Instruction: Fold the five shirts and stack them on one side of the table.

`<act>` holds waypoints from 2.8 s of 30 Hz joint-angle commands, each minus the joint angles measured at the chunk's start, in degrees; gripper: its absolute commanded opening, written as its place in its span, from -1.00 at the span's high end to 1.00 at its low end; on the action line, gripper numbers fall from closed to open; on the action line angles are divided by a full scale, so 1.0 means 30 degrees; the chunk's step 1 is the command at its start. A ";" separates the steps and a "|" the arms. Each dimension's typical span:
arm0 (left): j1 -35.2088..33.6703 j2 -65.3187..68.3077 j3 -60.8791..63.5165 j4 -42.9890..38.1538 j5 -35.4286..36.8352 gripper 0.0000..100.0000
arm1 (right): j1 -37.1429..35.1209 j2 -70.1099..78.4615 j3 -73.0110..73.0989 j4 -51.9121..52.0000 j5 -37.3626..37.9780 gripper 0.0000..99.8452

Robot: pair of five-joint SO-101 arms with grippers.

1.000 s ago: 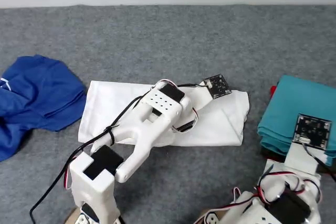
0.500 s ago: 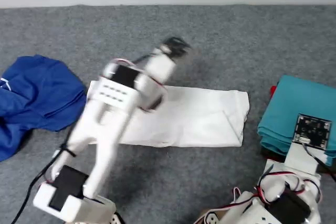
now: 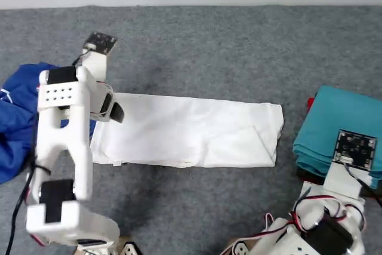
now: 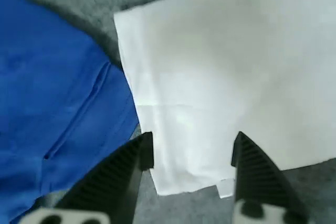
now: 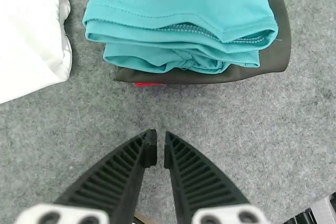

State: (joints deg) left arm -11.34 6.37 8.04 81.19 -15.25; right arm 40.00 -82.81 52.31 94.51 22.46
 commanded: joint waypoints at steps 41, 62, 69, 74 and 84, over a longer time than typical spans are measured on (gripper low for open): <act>0.0381 0.9729 -0.9480 0.4190 -0.0234 0.97 | 0.0103 -0.0132 -0.0088 -0.0308 -0.0176 0.92; 0.8615 0.4952 -0.9744 0.6388 0.1377 0.97 | 0.0103 -0.0132 -0.0088 -0.0337 -0.0176 0.92; 1.1429 0.4952 -0.9802 0.6388 0.1436 0.97 | 0.0103 -0.0132 -0.0088 -0.0337 -0.0176 0.92; 1.2249 0.4952 -1.1560 0.6388 0.2608 0.97 | 0.0103 -0.0132 -0.0088 -0.0337 -0.0176 0.92; 1.5004 0.5187 -1.3143 0.6300 0.2901 0.97 | 0.0103 -0.0132 -0.0088 -0.0337 -0.0176 0.92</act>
State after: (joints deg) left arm 31.65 25.19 -28.79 99.21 -7.16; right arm 40.00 -82.81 52.31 94.51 22.46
